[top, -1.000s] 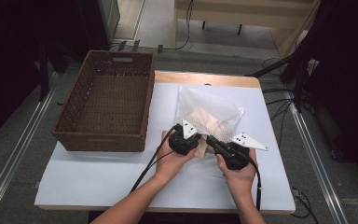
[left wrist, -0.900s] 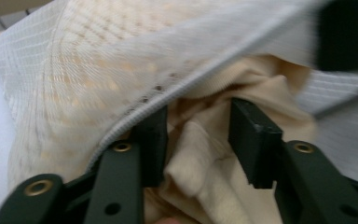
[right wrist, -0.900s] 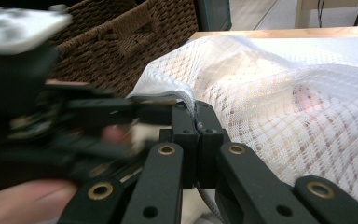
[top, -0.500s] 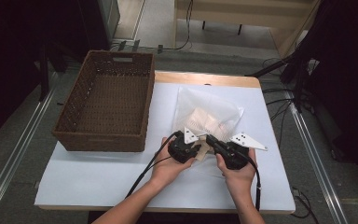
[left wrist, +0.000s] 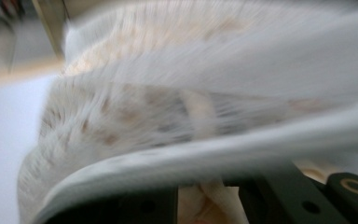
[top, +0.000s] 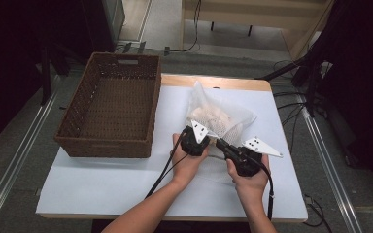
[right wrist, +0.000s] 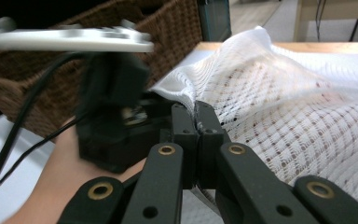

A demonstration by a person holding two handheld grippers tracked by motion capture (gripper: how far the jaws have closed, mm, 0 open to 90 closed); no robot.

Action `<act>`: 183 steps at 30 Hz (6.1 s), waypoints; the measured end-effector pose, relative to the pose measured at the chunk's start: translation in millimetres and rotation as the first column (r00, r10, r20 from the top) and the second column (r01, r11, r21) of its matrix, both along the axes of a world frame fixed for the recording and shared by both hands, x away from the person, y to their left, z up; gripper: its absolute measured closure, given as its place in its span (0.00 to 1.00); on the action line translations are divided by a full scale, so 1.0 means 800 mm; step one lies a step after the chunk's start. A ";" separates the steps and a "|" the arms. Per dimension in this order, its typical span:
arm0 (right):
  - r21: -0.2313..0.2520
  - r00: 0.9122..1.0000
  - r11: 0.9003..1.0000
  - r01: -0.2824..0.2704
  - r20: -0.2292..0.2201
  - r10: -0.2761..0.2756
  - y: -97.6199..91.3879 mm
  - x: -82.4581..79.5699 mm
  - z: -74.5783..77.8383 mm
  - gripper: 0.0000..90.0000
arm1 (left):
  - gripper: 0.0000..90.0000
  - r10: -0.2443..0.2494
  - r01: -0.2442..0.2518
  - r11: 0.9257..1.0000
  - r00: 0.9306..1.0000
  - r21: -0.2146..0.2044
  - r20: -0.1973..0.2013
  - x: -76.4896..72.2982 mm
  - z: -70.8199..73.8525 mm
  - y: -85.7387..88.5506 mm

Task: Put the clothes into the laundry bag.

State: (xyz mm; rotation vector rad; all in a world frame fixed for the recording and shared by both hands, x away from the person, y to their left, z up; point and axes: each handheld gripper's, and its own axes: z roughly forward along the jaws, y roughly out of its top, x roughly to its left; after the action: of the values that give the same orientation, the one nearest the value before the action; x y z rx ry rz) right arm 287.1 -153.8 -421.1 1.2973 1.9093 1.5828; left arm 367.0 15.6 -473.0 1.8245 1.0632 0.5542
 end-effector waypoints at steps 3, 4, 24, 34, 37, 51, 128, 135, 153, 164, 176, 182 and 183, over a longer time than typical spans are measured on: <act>-0.012 1.000 1.000 0.008 -0.018 -0.008 -0.003 0.004 -0.008 1.00 | 0.73 -0.086 0.085 0.996 0.996 -0.028 -0.037 -0.007 0.013 0.008; -0.012 1.000 1.000 0.012 -0.024 -0.012 -0.006 0.006 -0.010 1.00 | 0.69 -0.115 0.114 0.993 0.993 -0.030 -0.036 -0.011 0.017 0.011; 0.008 0.999 1.000 0.015 -0.036 -0.015 -0.006 0.009 -0.015 1.00 | 0.91 -0.112 0.132 0.984 0.980 0.117 -0.166 -0.022 -0.005 0.000; 0.039 0.999 0.998 0.041 0.000 -0.041 -0.010 0.007 -0.003 1.00 | 0.94 -0.109 0.097 0.962 0.994 -0.256 -0.031 0.010 -0.003 -0.016; 0.042 0.998 0.997 0.066 -0.025 -0.065 -0.019 0.012 -0.010 1.00 | 0.79 -0.190 0.157 0.964 0.971 -0.214 -0.142 0.015 -0.003 -0.018; 0.040 0.996 0.995 0.087 -0.034 -0.085 -0.025 0.015 -0.013 1.00 | 0.55 -0.325 0.276 0.932 0.923 -0.236 -0.204 -0.032 0.041 0.057; -0.012 0.996 0.998 0.060 -0.062 -0.061 -0.018 0.017 -0.029 1.00 | 0.43 -0.161 0.163 0.987 0.974 0.004 -0.157 -0.043 0.032 0.053; -0.102 0.996 0.995 0.014 -0.085 -0.022 -0.002 0.012 -0.046 1.00 | 0.57 -0.068 0.073 0.995 0.994 0.061 -0.084 -0.057 0.025 0.065; -0.172 0.985 0.985 0.009 -0.171 -0.039 -0.022 0.019 -0.065 1.00 | 0.97 -0.054 0.086 0.984 0.979 0.153 -0.199 -0.058 -0.004 0.085; -0.186 0.986 0.982 -0.016 -0.164 -0.015 -0.025 0.010 -0.064 1.00 | 1.00 -0.114 0.138 0.987 0.962 0.081 -0.247 -0.071 -0.004 0.094; -0.161 0.992 0.987 -0.008 -0.128 -0.013 -0.057 -0.012 -0.061 0.73 | 0.68 -0.055 0.066 0.992 0.993 0.108 -0.102 -0.089 0.006 0.100; -0.145 0.972 0.975 0.167 -0.144 -0.188 -0.107 -0.026 -0.063 0.61 | 0.52 -0.022 0.041 0.984 0.993 0.173 -0.113 -0.088 0.000 0.109; -0.135 0.964 0.972 0.190 -0.162 -0.211 -0.113 -0.025 -0.066 0.59 | 0.51 -0.015 0.038 0.984 0.991 0.175 -0.131 -0.087 -0.002 0.111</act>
State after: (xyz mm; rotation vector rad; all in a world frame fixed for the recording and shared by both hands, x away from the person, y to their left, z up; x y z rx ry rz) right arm 266.8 -244.3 -474.1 1.5681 1.8703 1.2737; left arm 297.8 104.1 -474.6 2.0510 1.1026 0.5348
